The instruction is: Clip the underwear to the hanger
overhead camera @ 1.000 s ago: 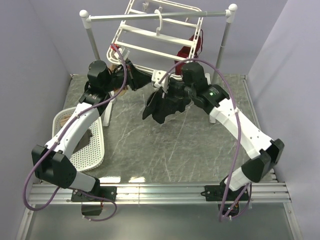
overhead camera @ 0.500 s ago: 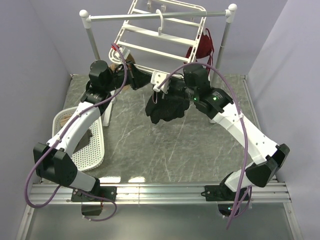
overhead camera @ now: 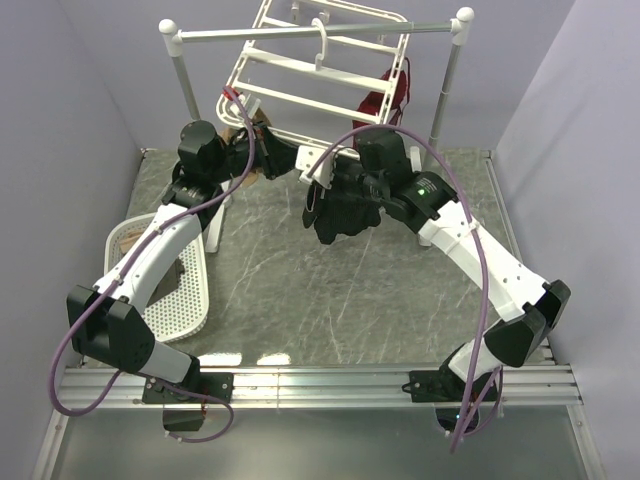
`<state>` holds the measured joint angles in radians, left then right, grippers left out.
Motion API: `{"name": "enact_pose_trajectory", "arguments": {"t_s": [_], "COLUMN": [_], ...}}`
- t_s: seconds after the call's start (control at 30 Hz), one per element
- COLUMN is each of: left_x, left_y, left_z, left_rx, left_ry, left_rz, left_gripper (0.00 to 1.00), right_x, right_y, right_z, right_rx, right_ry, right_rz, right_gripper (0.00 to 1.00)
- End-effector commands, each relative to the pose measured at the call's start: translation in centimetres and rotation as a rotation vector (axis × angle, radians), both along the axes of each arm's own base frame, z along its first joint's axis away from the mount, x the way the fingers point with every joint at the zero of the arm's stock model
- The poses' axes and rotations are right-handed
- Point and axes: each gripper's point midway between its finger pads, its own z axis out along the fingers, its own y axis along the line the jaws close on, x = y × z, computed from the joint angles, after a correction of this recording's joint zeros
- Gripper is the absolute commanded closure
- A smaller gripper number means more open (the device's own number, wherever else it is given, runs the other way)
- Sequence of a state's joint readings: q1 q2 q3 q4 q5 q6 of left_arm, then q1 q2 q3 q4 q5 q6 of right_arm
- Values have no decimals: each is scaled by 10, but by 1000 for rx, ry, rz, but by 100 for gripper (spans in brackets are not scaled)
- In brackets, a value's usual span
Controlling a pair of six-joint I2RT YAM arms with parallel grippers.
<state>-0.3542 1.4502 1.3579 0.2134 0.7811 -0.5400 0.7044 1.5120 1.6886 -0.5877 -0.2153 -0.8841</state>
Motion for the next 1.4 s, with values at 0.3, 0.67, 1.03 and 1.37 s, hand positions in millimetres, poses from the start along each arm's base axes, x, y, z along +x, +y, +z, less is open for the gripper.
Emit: {"name": "enact_pose_trajectory", "arguments": {"t_s": [0.3,0.67,1.03,1.37], "left_x": [-34,-36,-41,-45], "left_y": [-11,-10,-11,-14], "left_z": [6,-1,-8,-1], "left_rx": [1,53,81,31], "left_ry": [-69,-142,-202,-155], "left_rz": [-118,-127,-127,-162], "left_gripper": [100,100,100,100], "right_x": [4,6,5,12], "right_y": [11,17,19,11], "right_z": [24,37,38,25], "right_rx": [32,80,92,78], "right_ry": [-37,0,28,15], "right_rz": [-8,-22,-25,-39], "right_gripper": [100,100,100,100]}}
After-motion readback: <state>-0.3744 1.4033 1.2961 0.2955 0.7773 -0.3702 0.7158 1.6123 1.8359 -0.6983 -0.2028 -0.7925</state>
